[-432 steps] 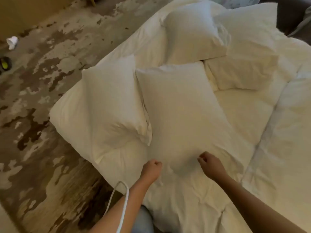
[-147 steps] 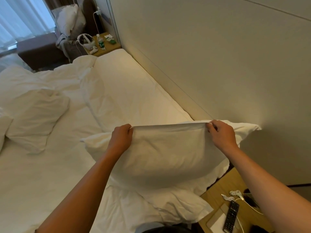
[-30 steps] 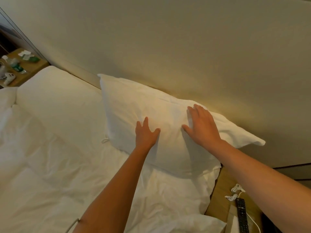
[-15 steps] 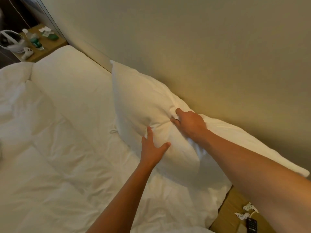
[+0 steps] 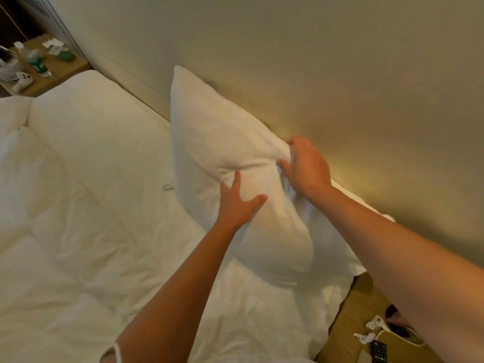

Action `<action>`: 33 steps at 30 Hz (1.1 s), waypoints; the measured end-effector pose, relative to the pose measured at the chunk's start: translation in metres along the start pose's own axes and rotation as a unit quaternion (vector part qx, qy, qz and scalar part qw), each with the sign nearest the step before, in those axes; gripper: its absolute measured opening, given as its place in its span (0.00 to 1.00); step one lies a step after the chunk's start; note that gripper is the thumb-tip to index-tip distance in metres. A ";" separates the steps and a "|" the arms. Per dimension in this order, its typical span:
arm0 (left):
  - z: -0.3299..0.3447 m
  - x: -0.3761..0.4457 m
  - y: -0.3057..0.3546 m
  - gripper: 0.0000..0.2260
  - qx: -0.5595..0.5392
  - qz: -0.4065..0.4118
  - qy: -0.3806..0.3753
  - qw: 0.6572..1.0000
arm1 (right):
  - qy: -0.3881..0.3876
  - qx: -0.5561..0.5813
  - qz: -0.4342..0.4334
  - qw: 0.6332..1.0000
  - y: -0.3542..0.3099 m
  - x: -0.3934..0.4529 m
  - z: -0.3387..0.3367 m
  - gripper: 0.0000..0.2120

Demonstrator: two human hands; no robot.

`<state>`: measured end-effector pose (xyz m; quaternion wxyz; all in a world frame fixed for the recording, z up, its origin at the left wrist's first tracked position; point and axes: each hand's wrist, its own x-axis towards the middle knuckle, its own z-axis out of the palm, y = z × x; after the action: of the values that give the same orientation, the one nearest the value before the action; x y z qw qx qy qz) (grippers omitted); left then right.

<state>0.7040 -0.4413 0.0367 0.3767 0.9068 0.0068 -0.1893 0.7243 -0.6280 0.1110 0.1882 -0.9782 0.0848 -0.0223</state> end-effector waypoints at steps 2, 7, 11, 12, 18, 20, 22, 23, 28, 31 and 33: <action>0.021 -0.016 0.000 0.50 0.043 0.012 -0.014 0.999 | -0.013 -0.065 0.010 0.998 0.021 -0.028 0.005 0.27; 0.051 -0.042 -0.002 0.51 0.046 -0.007 -0.025 0.999 | 0.014 -0.153 0.045 0.987 0.078 -0.112 0.012 0.31; 0.066 -0.060 0.012 0.51 0.007 -0.028 -0.017 0.999 | -0.009 -0.139 0.017 0.990 0.099 -0.135 0.006 0.24; 0.068 -0.066 0.015 0.51 -0.002 -0.026 -0.013 1.000 | -0.004 -0.126 -0.007 0.992 0.102 -0.131 0.002 0.23; 0.091 -0.093 0.047 0.49 -0.028 -0.023 0.004 0.999 | 0.086 -0.064 -0.044 0.993 0.119 -0.085 -0.044 0.19; 0.105 -0.094 0.058 0.49 -0.040 -0.040 -0.015 0.998 | 0.057 -0.046 -0.023 0.997 0.127 -0.085 -0.040 0.12; 0.115 -0.093 0.061 0.49 -0.038 -0.054 -0.020 0.998 | 0.042 -0.071 -0.019 0.996 0.131 -0.094 -0.033 0.07; 0.119 -0.091 0.060 0.49 -0.030 -0.058 -0.014 0.998 | 0.044 -0.086 -0.025 0.995 0.134 -0.100 -0.030 0.11; 0.132 -0.084 0.057 0.49 0.003 -0.078 0.021 0.997 | 0.028 -0.096 -0.095 0.990 0.158 -0.127 -0.022 0.21; 0.135 -0.094 0.057 0.46 0.014 -0.072 0.032 0.997 | -0.037 -0.095 -0.087 0.991 0.170 -0.138 -0.021 0.24; 0.131 -0.106 0.056 0.43 0.012 -0.061 0.022 0.998 | -0.069 -0.100 -0.088 0.989 0.173 -0.142 -0.022 0.26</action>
<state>0.5703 -0.5575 0.0274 0.3528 0.9132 0.0682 -0.1919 0.5550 -0.7699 0.0656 0.0917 -0.9950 -0.0126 0.0371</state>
